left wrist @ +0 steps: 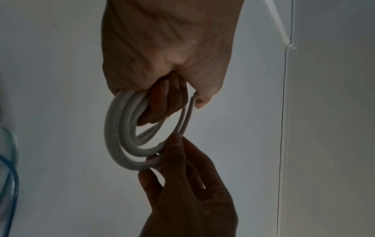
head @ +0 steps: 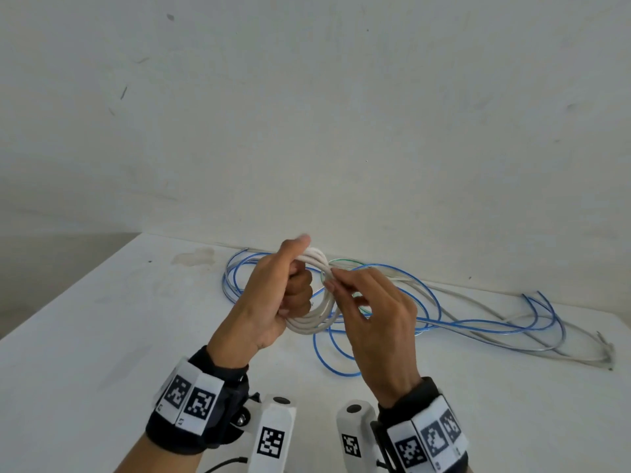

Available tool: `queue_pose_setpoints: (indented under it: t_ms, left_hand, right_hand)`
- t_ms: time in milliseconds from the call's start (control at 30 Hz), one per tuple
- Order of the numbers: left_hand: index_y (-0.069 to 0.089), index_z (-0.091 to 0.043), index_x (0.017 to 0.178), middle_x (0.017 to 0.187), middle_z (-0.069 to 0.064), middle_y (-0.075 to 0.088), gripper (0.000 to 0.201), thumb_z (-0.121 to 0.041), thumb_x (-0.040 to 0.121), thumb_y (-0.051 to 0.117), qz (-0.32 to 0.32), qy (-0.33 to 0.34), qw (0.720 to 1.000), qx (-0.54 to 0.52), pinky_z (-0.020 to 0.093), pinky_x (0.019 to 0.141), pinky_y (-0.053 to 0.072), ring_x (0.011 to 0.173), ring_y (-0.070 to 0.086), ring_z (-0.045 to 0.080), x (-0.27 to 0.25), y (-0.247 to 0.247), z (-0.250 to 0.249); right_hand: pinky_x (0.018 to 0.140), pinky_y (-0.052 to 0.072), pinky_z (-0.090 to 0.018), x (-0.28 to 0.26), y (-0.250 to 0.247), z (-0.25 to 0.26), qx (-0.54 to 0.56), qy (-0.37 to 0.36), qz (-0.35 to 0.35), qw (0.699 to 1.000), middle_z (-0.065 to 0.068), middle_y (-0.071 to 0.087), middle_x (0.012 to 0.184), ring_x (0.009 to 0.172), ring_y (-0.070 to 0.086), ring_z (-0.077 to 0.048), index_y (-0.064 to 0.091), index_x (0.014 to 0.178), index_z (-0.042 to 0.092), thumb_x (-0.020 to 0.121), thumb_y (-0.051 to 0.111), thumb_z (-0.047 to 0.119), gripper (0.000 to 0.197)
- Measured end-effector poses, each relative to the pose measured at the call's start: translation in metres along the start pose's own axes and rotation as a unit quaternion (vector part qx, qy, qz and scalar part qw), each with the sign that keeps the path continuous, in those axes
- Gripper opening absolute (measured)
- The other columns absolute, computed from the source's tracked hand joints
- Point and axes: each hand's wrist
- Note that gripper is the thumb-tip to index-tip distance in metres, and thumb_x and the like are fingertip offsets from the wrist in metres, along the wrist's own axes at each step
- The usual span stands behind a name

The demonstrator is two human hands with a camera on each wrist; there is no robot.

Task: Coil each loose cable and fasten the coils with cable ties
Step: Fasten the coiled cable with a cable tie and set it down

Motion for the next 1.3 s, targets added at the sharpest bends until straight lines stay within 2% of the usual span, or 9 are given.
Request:
queue_pose_setpoints:
  t_ms: [100, 267, 433, 633, 800, 933, 1033, 1167, 1300]
  left_hand:
    - [0.014, -0.019, 0.070, 0.054, -0.004, 0.010, 0.086, -0.088, 0.058, 0.064, 0.013, 0.026, 0.999, 0.020, 0.030, 0.049, 0.006, 0.045, 0.008, 0.014, -0.001, 0.001, 0.000]
    - [0.016, -0.019, 0.072, 0.059, -0.002, 0.010, 0.096, -0.096, 0.042, 0.065, 0.009, 0.023, 0.998, 0.055, 0.037, 0.057, 0.008, 0.055, 0.007, 0.019, -0.001, -0.002, 0.000]
    - [0.018, -0.023, 0.066, 0.053, -0.006, 0.012, 0.077, -0.085, 0.062, 0.063, 0.053, -0.028, 0.994, 0.089, 0.031, 0.051, 0.007, 0.047, 0.008, 0.013, -0.004, 0.000, 0.001]
    - [0.031, -0.024, 0.055, 0.054, -0.005, 0.014, 0.058, -0.068, 0.082, 0.057, 0.058, -0.049, 0.991, 0.108, 0.031, 0.052, 0.008, 0.048, 0.009, 0.014, 0.001, -0.003, 0.006]
    - [0.046, -0.015, 0.090, 0.066, -0.004, 0.041, 0.051, -0.066, 0.097, 0.042, -0.067, 0.066, 0.985, 0.147, 0.023, 0.046, 0.026, 0.045, 0.031, 0.008, 0.012, 0.001, 0.023]
    - [0.046, -0.014, 0.079, 0.067, 0.004, 0.036, 0.031, -0.031, 0.103, 0.034, -0.021, 0.027, 0.998, -0.057, 0.023, 0.040, 0.029, 0.047, 0.029, 0.013, 0.010, 0.000, 0.014]
    - [0.058, -0.009, 0.086, 0.065, 0.004, 0.050, 0.023, -0.013, 0.104, 0.043, -0.039, 0.085, 0.995, -0.025, 0.025, 0.049, 0.043, 0.053, 0.046, 0.015, 0.010, 0.002, 0.013]
    - [0.074, -0.012, 0.099, 0.080, 0.006, 0.071, 0.022, -0.019, 0.103, 0.054, -0.056, 0.168, 0.980, 0.086, 0.030, 0.069, 0.060, 0.069, 0.068, 0.018, 0.008, 0.004, 0.018]
    - [0.076, -0.012, 0.087, 0.076, 0.006, 0.074, 0.038, -0.040, 0.098, 0.052, -0.029, 0.214, 0.954, 0.208, 0.032, 0.068, 0.061, 0.069, 0.073, 0.020, 0.004, -0.003, 0.016]
  right_hand:
    - [0.068, 0.055, -0.028, -0.004, 0.004, 0.005, 0.000, -0.010, -0.053, 0.999, 0.003, 0.070, 0.092, 0.081, 0.065, -0.009, 0.077, 0.101, 0.008, 0.092, 0.073, 0.009, 0.009]
    - [0.067, 0.050, -0.026, 0.000, 0.000, 0.007, 0.056, 0.026, -0.027, 0.998, 0.005, 0.068, 0.090, 0.080, 0.064, -0.012, 0.076, 0.100, 0.012, 0.091, 0.073, 0.005, 0.012]
    - [0.088, 0.053, -0.022, 0.000, -0.002, 0.003, 0.097, 0.073, 0.046, 0.991, 0.004, 0.064, 0.130, 0.113, 0.065, -0.005, 0.071, 0.107, 0.029, 0.096, 0.066, 0.017, 0.017]
    - [0.072, 0.059, -0.027, 0.001, -0.006, 0.000, 0.170, 0.156, 0.110, 0.967, 0.013, 0.072, 0.101, 0.092, 0.073, -0.017, 0.066, 0.113, 0.028, 0.098, 0.066, 0.013, 0.021]
    - [0.071, 0.060, -0.027, 0.004, -0.010, 0.000, 0.158, 0.128, 0.118, 0.972, 0.015, 0.069, 0.108, 0.091, 0.068, -0.018, 0.071, 0.122, 0.030, 0.098, 0.065, 0.009, 0.032]
    - [0.070, 0.060, -0.027, 0.006, -0.015, -0.002, 0.145, 0.124, 0.099, 0.977, 0.011, 0.069, 0.109, 0.094, 0.068, -0.018, 0.074, 0.119, 0.028, 0.099, 0.065, 0.008, 0.030]
    - [0.068, 0.061, -0.029, 0.008, -0.016, -0.001, 0.158, 0.133, 0.038, 0.978, 0.010, 0.069, 0.103, 0.087, 0.068, -0.021, 0.073, 0.117, 0.032, 0.098, 0.067, 0.010, 0.030]
    - [0.068, 0.059, -0.025, 0.009, -0.017, 0.002, 0.157, 0.125, -0.006, 0.980, 0.010, 0.069, 0.106, 0.088, 0.068, -0.020, 0.074, 0.117, 0.031, 0.097, 0.067, 0.009, 0.030]
    - [0.066, 0.059, -0.027, 0.008, -0.015, 0.003, 0.135, 0.113, -0.018, 0.984, 0.014, 0.068, 0.106, 0.090, 0.067, -0.018, 0.072, 0.118, 0.033, 0.096, 0.068, 0.009, 0.032]
Point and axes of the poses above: each hand's wrist, its own x-axis towards the middle knuckle, its own y-axis out of the palm, z = x × y
